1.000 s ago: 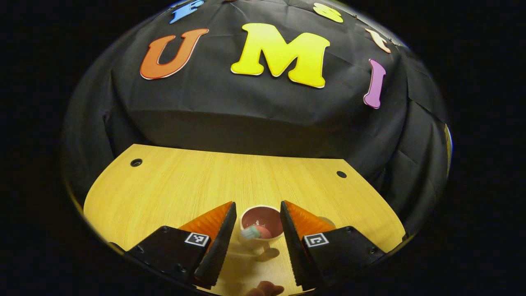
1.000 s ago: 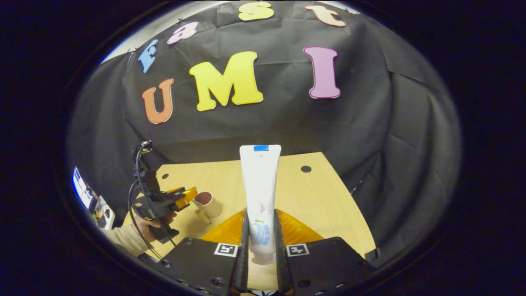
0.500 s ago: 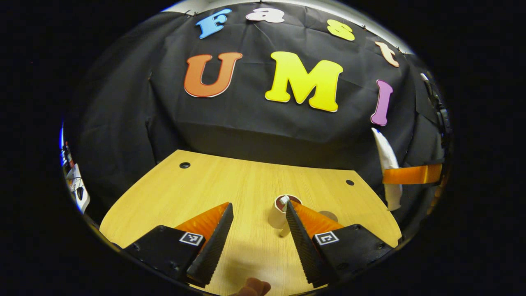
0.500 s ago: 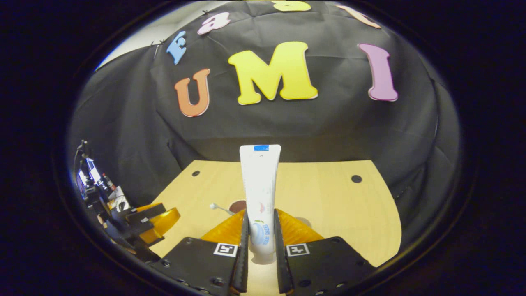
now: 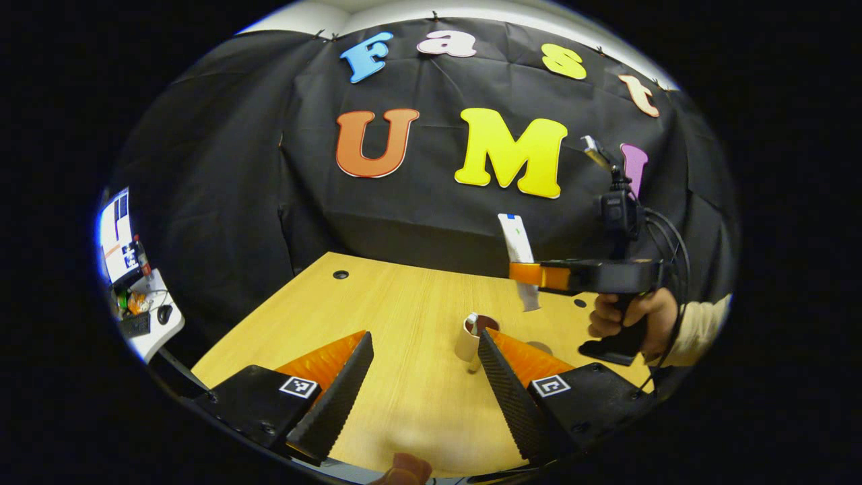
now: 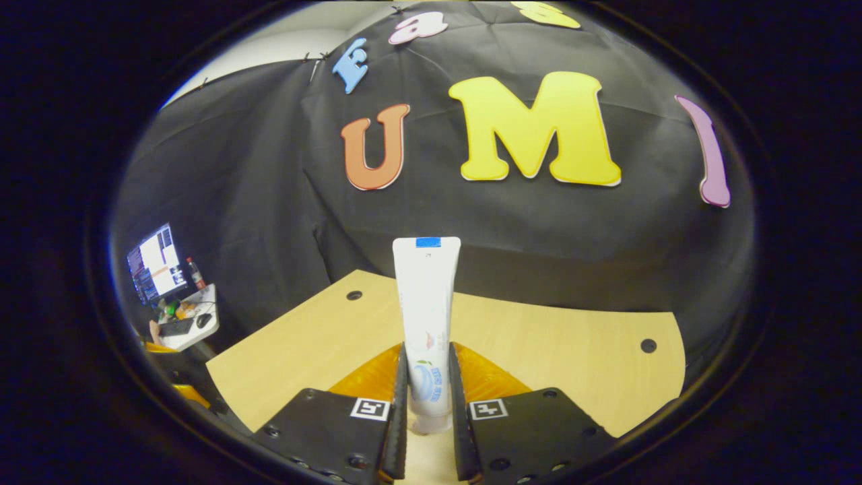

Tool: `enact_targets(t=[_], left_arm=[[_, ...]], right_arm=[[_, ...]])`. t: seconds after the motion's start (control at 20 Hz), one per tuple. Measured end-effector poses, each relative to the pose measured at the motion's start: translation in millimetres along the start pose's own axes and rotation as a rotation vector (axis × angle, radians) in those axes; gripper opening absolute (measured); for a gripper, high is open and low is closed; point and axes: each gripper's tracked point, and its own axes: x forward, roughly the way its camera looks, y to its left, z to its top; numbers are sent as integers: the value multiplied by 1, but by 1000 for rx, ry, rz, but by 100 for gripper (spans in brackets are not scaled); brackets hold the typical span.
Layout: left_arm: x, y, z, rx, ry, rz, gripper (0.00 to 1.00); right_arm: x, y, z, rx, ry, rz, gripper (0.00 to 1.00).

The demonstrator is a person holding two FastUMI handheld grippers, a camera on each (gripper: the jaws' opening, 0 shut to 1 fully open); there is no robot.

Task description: Put the toothbrush and toothpaste on the desktop into the cup, then pick up the cup and place it on the coaster on the desktop.

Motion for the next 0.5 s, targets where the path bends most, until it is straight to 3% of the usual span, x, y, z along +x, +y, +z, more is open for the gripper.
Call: enact_targets(t=[0.2,0.5], left_arm=[[-14,-19,10,-68,-6,-6,98],[-11,-29,4,-51,24,-15,98]], right_arm=[[25,3,-11,-37,-1,22,30],[56,4,-27,-58,26,28,30]])
